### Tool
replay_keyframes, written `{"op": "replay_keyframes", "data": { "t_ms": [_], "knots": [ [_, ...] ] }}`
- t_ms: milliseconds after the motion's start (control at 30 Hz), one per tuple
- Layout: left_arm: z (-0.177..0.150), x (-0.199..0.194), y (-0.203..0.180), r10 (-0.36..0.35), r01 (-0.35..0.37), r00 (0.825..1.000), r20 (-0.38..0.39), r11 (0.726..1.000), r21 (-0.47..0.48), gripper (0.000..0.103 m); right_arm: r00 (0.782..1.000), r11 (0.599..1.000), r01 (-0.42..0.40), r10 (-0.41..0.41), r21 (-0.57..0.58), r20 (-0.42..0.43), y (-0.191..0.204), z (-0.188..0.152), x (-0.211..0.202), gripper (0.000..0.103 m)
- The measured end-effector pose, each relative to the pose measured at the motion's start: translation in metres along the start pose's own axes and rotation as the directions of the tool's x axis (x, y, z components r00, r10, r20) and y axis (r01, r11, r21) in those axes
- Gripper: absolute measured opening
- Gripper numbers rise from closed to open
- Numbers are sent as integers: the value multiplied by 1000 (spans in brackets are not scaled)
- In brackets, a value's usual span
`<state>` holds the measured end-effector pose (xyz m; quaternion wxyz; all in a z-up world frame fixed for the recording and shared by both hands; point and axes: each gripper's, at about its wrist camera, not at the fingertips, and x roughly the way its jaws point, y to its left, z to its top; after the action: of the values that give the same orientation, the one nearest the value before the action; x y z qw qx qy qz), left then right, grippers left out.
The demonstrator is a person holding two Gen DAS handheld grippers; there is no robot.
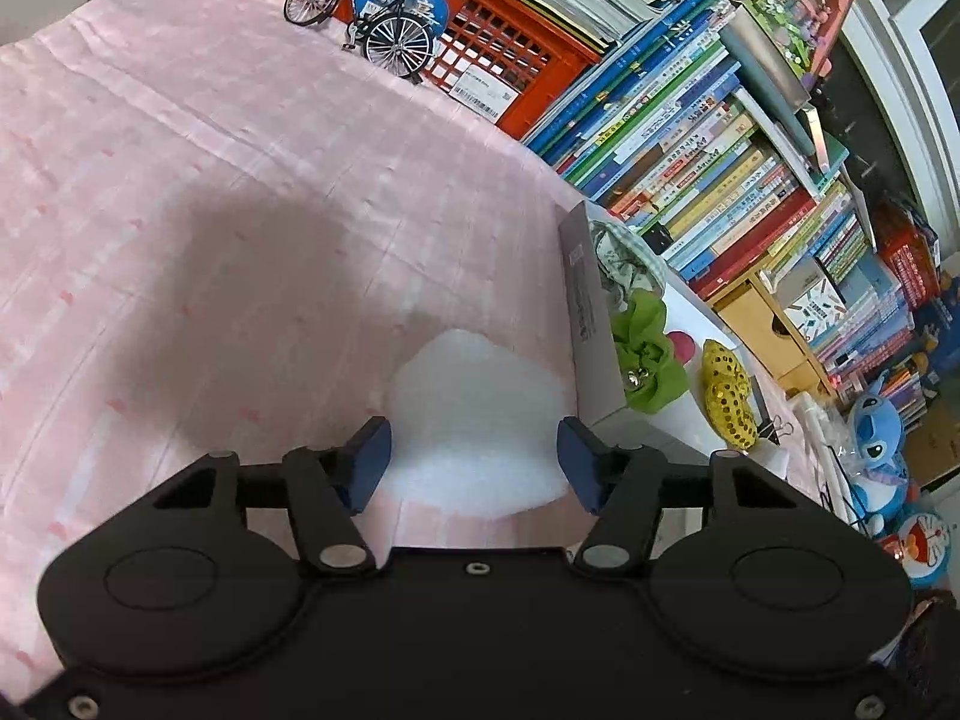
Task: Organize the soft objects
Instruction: 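Grasp the white foam block with the left tool while the right tool grasps the blue cloth, then lift the foam block with the left tool while the right tool carries the blue cloth to the tray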
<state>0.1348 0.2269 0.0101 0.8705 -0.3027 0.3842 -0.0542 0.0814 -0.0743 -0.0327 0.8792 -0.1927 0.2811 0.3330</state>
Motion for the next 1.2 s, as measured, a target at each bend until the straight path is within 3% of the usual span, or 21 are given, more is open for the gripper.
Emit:
{"op": "replay_keyframes", "data": {
  "t_ms": [67, 167, 567, 900, 1033, 1100, 1167, 1200],
  "knots": [
    [0, -4, -1, 9, -9, 1000, 10, 1000, 11, 55, 1000, 1000, 10, -10, 1, 1, -1, 0, -1, 49],
    [0, -10, -5, 27, -28, 999, 31, 999, 43, 54, 1000, 1000, 28, -29, 7, 8, -2, 0, -3, 33],
    [-3, -34, -35, 97, -122, 986, 133, 973, 195, 53, 993, 992, 111, -113, 56, 46, -11, 2, -19, 10],
    [-10, -53, -73, 118, -182, 971, 209, 931, 318, 52, 980, 980, 157, -169, 122, 100, -26, 9, -42, 8],
    [-13, -60, -86, 104, -179, 969, 223, 921, 346, 52, 982, 978, 154, -166, 141, 84, -31, 10, -47, 8],
    [-15, -62, -90, 99, -177, 969, 227, 916, 359, 51, 987, 980, 135, -145, 144, 62, -29, 7, -47, 11],
    [-16, -62, -93, 101, -182, 968, 231, 914, 363, 51, 987, 979, 147, -154, 138, 41, -27, 4, -44, 35],
    [-16, -62, -94, 102, -184, 968, 231, 913, 364, 51, 987, 980, 152, -157, 127, 34, -25, 2, -41, 41]
  ]
}}
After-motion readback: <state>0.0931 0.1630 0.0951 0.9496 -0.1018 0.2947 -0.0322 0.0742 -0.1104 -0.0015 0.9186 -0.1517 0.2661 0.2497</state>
